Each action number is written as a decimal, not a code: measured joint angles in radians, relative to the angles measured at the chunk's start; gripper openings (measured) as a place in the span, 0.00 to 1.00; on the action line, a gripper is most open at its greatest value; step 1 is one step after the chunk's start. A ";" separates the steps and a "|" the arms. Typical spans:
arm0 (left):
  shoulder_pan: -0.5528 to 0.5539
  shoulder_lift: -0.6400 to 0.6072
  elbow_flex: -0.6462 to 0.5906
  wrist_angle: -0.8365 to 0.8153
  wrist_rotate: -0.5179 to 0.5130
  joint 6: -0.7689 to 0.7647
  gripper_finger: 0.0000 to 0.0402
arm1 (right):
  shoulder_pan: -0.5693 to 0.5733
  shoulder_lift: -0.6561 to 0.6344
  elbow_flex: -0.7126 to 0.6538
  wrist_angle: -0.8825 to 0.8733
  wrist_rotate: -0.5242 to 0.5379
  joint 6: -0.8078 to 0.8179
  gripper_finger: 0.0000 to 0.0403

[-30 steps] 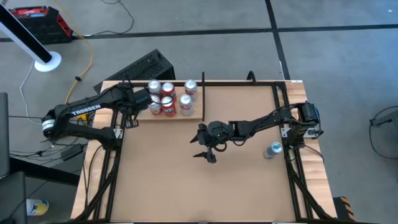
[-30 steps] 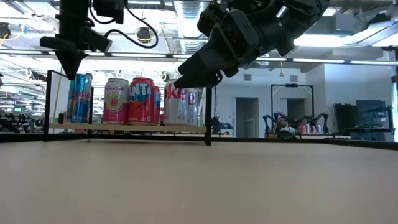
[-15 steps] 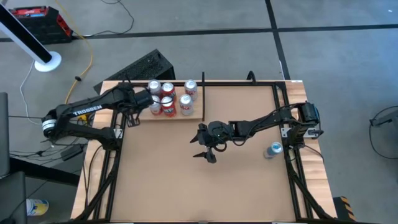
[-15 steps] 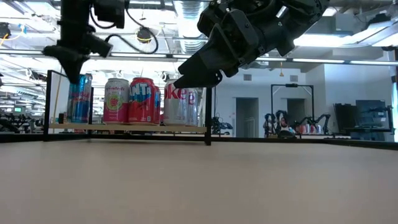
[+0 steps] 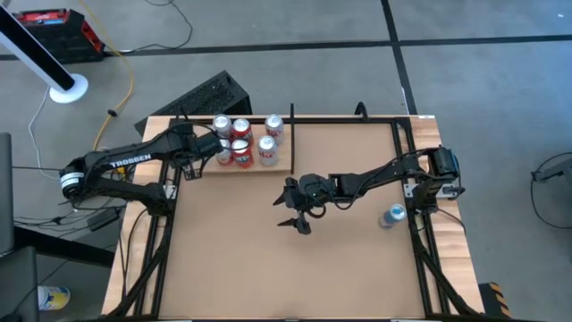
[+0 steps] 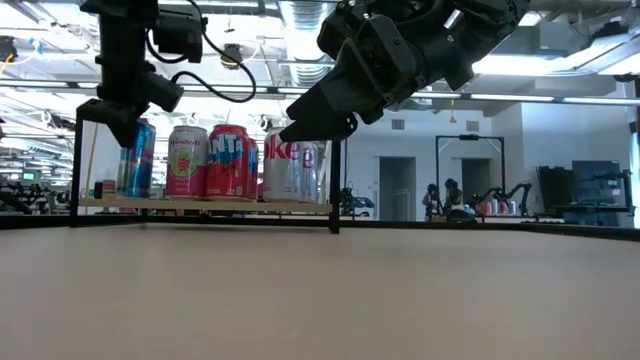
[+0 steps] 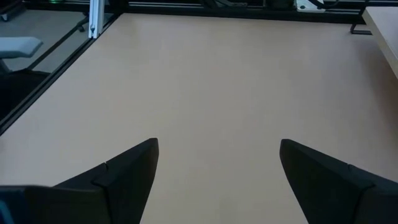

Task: Place canned beverage on shelf
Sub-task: Put the bottom blue soda can on the shelf

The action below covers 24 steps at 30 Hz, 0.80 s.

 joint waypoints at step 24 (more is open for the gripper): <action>0.124 0.000 0.000 0.075 -0.036 0.074 0.00 | 0.000 0.000 0.000 -0.005 0.000 0.000 0.89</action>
